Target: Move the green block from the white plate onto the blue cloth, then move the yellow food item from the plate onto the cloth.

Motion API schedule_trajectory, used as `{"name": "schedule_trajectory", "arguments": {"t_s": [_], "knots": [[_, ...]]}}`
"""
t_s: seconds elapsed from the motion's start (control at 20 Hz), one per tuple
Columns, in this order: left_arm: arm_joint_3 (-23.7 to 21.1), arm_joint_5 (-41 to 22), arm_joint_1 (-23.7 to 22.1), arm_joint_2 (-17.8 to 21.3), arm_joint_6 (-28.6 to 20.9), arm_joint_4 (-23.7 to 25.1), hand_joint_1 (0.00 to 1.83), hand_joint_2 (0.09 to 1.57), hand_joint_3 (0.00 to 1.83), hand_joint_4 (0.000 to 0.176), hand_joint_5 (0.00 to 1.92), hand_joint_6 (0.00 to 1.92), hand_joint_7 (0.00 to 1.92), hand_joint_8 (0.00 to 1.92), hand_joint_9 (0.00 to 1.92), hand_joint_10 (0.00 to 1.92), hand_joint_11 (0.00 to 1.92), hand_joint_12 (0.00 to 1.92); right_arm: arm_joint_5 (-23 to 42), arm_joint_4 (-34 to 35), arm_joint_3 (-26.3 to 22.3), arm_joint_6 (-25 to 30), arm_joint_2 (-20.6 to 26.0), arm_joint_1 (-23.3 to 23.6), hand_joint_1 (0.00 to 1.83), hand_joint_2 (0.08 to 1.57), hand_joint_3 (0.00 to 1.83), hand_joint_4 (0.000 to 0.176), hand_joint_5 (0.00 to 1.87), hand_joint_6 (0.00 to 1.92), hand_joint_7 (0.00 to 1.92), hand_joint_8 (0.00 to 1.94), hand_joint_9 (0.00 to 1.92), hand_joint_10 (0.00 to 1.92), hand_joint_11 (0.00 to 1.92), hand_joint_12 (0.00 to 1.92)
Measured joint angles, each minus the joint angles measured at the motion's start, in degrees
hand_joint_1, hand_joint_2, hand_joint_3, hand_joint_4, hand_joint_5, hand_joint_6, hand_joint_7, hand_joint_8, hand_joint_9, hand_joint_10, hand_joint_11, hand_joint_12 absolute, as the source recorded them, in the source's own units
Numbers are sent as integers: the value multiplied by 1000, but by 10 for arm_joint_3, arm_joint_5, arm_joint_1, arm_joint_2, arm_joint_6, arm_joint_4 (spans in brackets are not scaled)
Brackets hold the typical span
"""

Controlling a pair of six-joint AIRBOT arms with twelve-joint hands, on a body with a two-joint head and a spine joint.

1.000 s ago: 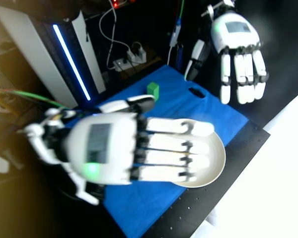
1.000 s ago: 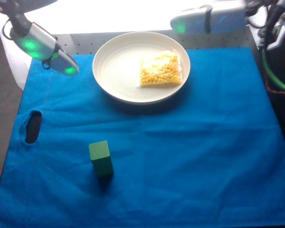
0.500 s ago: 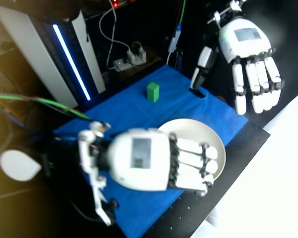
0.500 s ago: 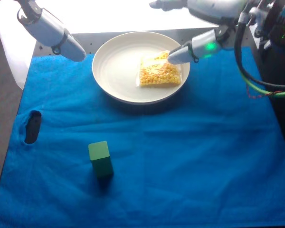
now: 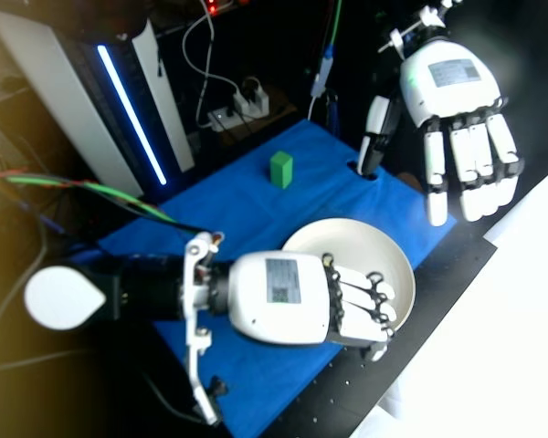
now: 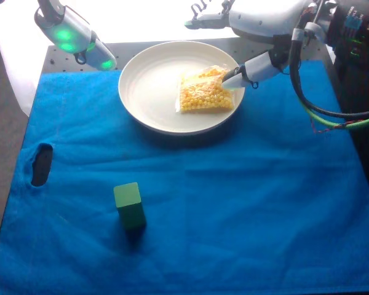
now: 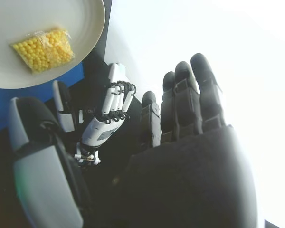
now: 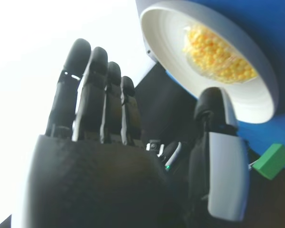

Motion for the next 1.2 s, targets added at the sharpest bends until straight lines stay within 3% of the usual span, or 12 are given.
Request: {"name": "schedule_trajectory", "arguments": {"t_s": [0.15, 0.3, 0.45, 0.6, 0.9, 0.95, 1.0, 1.2], "knots": [[0, 2, 0, 0, 0, 0, 769, 837, 2, 170, 151, 1, 250, 2, 296, 7, 0, 769, -2, 0, 1, 0, -9, 0, 676, 949, 0, 0, 284, 0, 306, 3, 411, 5, 68, 1188], [0, 1, 0, 0, 0, -2, 761, 831, 0, 151, 174, 3, 299, 8, 316, 7, 0, 817, -1, 2, 1, 0, -14, 0, 648, 893, 0, 0, 308, 4, 400, 19, 519, 38, 155, 1252], [0, 2, 0, 0, 0, -8, 775, 835, 1, 156, 171, 0, 295, 2, 311, 2, 0, 819, -2, 9, 5, 0, -17, 0, 643, 852, 0, 0, 320, 1, 483, 2, 589, 46, 189, 1351], [0, 1, 0, 0, 0, -11, 764, 827, 0, 158, 175, 2, 307, 4, 317, 3, 0, 855, -4, 13, 11, 0, -26, 0, 613, 832, 0, 0, 314, 0, 364, 0, 502, 1, 185, 1183], [0, 2, -2, 0, 0, -11, 791, 842, 1, 162, 186, 4, 284, 1, 297, 3, 0, 768, -5, 22, 19, 0, -42, -1, 611, 811, 0, 0, 323, 1, 430, 4, 537, 13, 228, 1118], [0, 2, -3, 0, 0, -11, 808, 841, 0, 159, 194, 4, 283, 0, 292, 1, 0, 739, -5, 23, 22, 0, -45, -2, 610, 803, 0, 0, 322, 0, 429, 1, 536, 10, 224, 1108], [0, 1, -3, 0, 0, -11, 782, 845, 1, 145, 175, 1, 302, 3, 323, 7, 0, 800, -7, 24, 22, 0, -45, -7, 599, 775, 0, 0, 316, 0, 424, 0, 532, 6, 226, 1103], [0, 2, -3, 0, 0, -11, 781, 845, 0, 137, 178, 1, 310, 3, 325, 4, 0, 860, -12, 23, 22, 0, -46, -16, 597, 767, 1, 0, 317, 0, 428, 4, 544, 9, 260, 1146]]}}
